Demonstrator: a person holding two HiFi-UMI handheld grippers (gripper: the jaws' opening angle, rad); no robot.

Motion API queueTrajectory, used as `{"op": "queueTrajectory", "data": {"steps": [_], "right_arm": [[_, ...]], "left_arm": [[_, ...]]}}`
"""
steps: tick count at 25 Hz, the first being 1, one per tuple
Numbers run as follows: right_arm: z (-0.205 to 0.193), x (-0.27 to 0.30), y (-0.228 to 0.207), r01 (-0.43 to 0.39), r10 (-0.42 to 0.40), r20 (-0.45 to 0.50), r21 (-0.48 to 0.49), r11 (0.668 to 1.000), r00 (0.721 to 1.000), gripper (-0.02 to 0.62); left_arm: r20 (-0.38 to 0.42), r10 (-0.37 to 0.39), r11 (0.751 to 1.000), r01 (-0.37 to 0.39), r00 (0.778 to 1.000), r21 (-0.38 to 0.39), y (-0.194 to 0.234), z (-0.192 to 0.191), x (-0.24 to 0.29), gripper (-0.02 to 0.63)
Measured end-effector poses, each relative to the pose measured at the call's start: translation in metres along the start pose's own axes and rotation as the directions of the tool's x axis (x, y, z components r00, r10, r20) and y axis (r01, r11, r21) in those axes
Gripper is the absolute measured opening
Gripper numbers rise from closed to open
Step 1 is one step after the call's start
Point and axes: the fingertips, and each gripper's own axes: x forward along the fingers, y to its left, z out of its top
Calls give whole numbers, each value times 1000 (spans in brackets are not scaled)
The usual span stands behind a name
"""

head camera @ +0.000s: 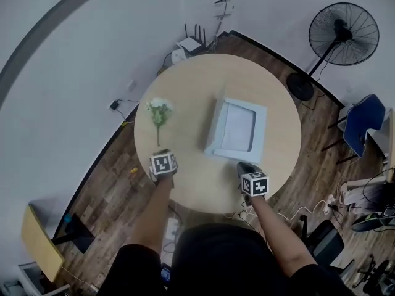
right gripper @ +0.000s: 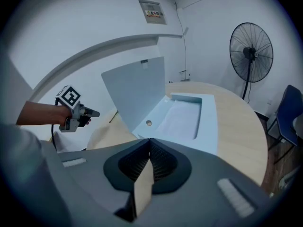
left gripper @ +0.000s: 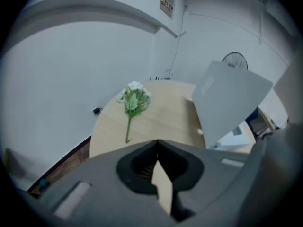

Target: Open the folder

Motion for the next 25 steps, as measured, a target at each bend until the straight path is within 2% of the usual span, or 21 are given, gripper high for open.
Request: {"op": "queueTrajectory", "data": {"steps": [3,6,14,19,25], "right_arm": [[4,-31,-23,37,-37,56,2,999,998,3],[10,-63,-44,66,-67,113,11,998,991,3],[13,-128,-90,101,-105,198,32,994,975,3],[19,-165,-107,106,-108,254,22,994,961,2],[30,-203,-122,109,-107,305,9,994,946,2]], "left_arm": [[78,-28,999,30,997,-14,-42,-4,-29,3],[138,-68,998,67,988,5,-89,-6,-56,3],[278,-165,986,147,946,82,-205,0,-113,3],[352,-194,980,170,915,98,-256,0,-141,2],[418,-212,977,180,883,116,-294,5,-166,2]]}}
